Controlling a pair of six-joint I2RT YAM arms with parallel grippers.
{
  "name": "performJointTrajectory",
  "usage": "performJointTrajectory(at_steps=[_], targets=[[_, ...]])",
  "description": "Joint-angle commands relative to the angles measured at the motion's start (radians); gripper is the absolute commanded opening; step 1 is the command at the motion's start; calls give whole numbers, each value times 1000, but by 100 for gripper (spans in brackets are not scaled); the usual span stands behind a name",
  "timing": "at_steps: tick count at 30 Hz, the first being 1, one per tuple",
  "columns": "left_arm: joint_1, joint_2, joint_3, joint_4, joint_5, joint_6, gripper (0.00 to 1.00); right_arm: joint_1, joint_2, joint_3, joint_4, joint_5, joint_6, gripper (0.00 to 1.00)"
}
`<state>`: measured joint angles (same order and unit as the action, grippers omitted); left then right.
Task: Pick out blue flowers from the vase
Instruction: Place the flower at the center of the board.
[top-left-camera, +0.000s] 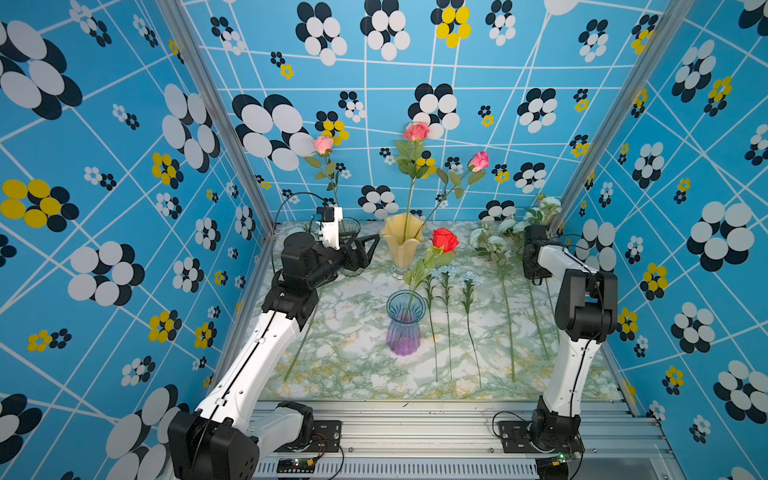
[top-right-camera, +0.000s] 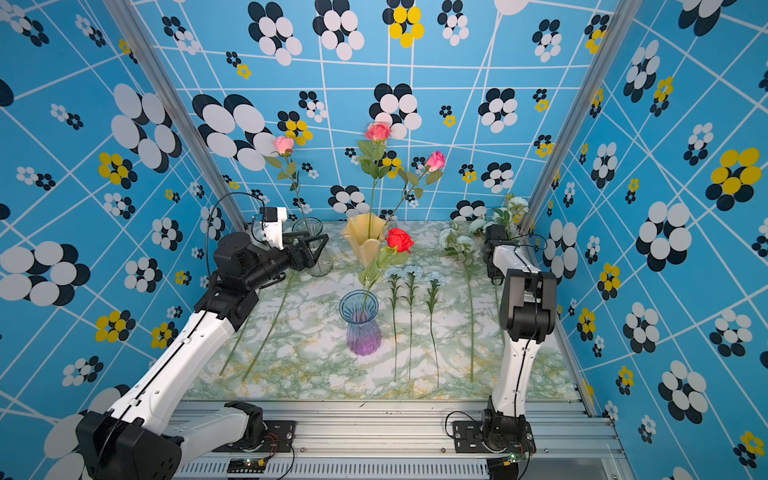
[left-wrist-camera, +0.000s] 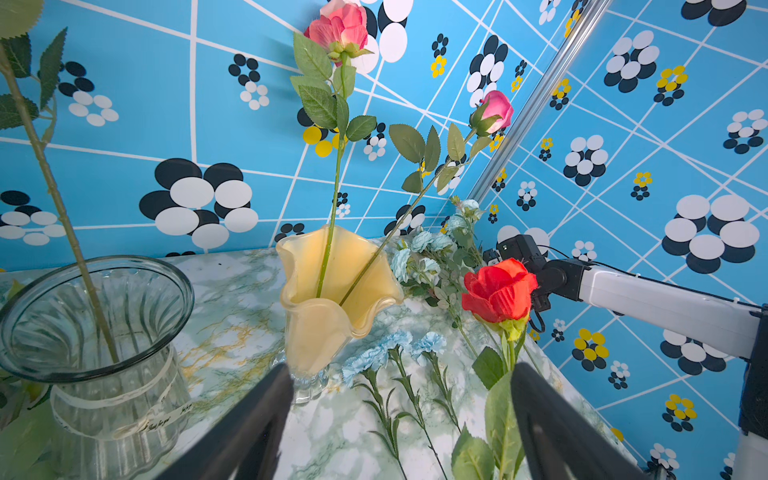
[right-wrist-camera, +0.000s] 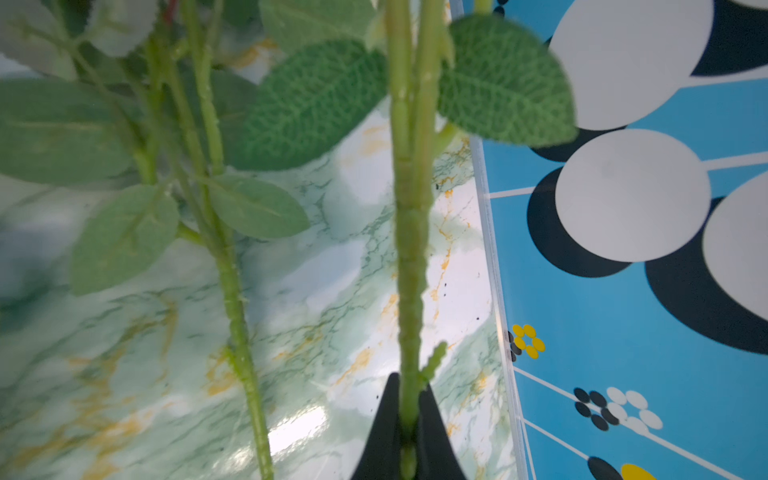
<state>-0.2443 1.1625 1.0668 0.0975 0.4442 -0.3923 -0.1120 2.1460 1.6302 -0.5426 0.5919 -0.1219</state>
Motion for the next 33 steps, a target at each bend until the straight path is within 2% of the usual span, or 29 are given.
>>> performJointTrajectory(at_steps=[1,17,18,25,28,33], targets=[[1,1,-9,-3,-6,20,85,-12,16,45,-11,10,-17,0],[0,15,-8,-2,-4,21,85,-17,203,129,-89,6,-36,0],[1,15,-7,-3,-5,20,85,-17,201,129,-90,5,-36,2],[3,13,-6,-8,-4,21,85,-16,128,123,-115,-37,3,40],[5,12,-7,-10,-5,22,85,-7,55,107,-105,-41,28,47],[7,8,-7,-22,-17,29,85,21,-120,32,-55,-47,64,53]])
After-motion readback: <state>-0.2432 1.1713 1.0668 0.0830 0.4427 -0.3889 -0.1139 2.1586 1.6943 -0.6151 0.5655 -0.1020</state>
